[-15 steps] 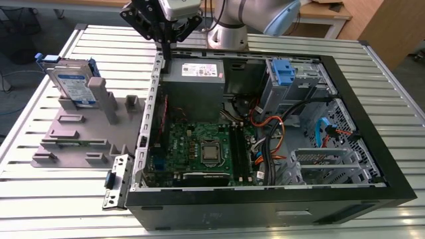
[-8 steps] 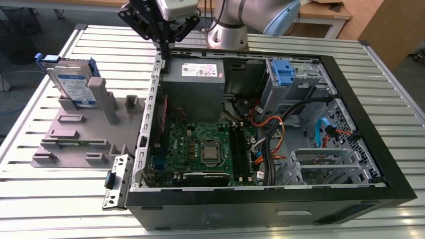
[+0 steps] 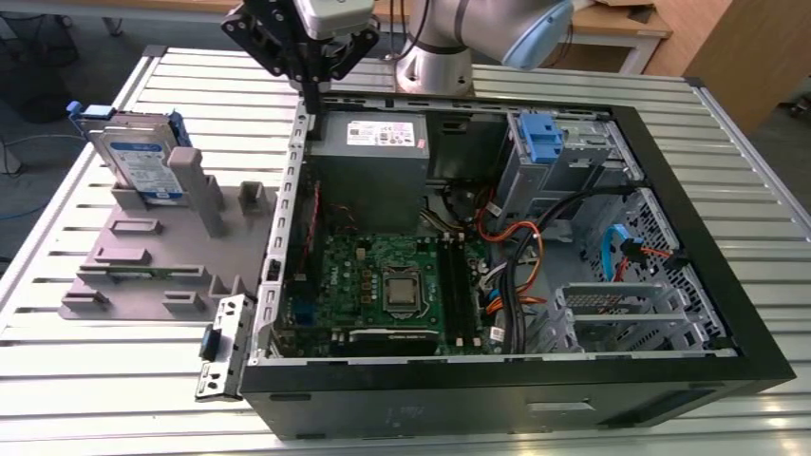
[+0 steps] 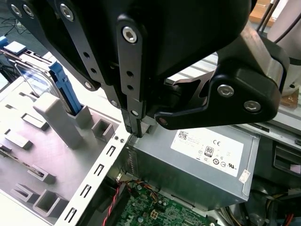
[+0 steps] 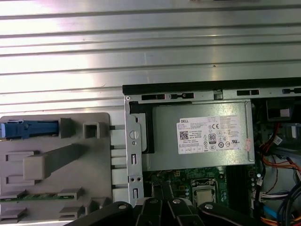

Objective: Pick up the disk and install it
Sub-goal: 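Reach for the disk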

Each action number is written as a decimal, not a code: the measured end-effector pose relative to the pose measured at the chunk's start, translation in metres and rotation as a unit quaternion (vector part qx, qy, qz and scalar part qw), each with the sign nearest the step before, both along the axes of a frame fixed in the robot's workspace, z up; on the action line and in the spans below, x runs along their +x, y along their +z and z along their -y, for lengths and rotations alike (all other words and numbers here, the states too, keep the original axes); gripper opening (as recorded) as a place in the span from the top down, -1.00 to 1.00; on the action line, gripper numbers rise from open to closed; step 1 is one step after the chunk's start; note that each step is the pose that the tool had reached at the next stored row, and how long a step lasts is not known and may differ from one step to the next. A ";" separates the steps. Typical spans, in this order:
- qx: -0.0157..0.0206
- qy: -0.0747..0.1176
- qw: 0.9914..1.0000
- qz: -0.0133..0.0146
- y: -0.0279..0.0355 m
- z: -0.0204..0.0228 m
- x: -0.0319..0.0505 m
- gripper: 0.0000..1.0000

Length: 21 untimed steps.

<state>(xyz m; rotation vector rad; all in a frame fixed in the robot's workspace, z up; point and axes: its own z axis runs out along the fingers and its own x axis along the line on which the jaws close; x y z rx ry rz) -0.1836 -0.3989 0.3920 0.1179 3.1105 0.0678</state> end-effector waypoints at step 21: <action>0.000 0.000 1.000 0.000 -0.0014 0.0000 -0.0253 0.79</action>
